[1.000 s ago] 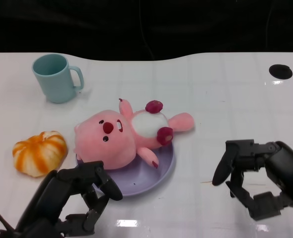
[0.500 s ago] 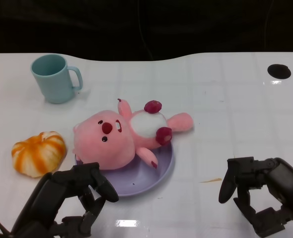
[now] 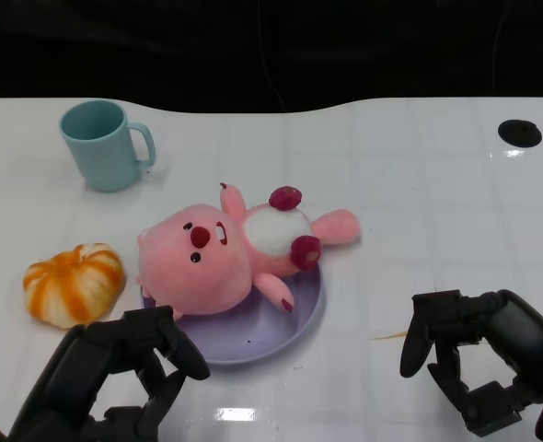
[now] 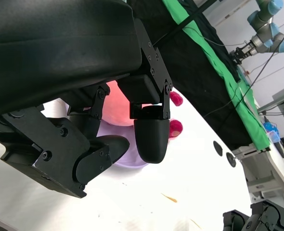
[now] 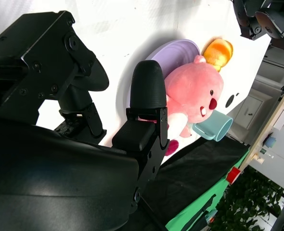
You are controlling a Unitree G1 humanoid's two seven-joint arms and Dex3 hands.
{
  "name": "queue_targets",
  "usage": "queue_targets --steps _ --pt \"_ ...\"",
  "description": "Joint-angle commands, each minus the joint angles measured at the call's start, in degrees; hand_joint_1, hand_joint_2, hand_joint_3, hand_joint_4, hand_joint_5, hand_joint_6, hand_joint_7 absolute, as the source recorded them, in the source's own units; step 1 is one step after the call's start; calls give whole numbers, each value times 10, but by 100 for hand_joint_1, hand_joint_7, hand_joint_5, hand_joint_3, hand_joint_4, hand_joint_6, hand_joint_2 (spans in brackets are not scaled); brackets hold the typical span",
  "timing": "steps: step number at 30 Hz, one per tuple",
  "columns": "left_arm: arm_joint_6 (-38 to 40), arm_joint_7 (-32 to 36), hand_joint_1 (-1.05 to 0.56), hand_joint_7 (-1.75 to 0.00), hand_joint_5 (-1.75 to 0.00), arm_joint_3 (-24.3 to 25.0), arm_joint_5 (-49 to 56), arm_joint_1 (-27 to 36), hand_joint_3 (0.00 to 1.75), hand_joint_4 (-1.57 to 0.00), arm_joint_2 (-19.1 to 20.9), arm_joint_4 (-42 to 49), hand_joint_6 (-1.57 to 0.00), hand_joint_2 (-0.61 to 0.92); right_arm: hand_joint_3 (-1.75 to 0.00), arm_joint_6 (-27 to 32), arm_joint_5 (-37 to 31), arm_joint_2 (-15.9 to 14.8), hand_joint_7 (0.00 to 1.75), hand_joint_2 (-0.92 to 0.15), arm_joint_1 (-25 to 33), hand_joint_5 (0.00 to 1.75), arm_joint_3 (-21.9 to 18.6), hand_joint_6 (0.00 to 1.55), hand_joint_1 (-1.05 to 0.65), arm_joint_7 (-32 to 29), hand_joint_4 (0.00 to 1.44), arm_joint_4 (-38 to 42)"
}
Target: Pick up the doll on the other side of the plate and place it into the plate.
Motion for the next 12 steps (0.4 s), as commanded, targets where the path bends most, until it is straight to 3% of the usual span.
queue_targets --steps 1,7,12 --pt "17 -4 -9 -111 -155 2 -10 8 106 -77 0 -15 -84 54 -145 -6 6 -3 136 -28 0 174 -6 81 14 -1 81 -1" --pt "51 0 -9 -112 -156 -2 -21 29 105 -78 -14 -59 -85 55 -146 2 8 -4 135 -28 8 173 -6 79 12 1 79 -13" --pt "130 -1 -9 -115 -154 -1 -33 48 105 -78 -23 -154 -84 55 -145 8 7 -4 135 -28 12 174 -3 80 11 2 80 -26"
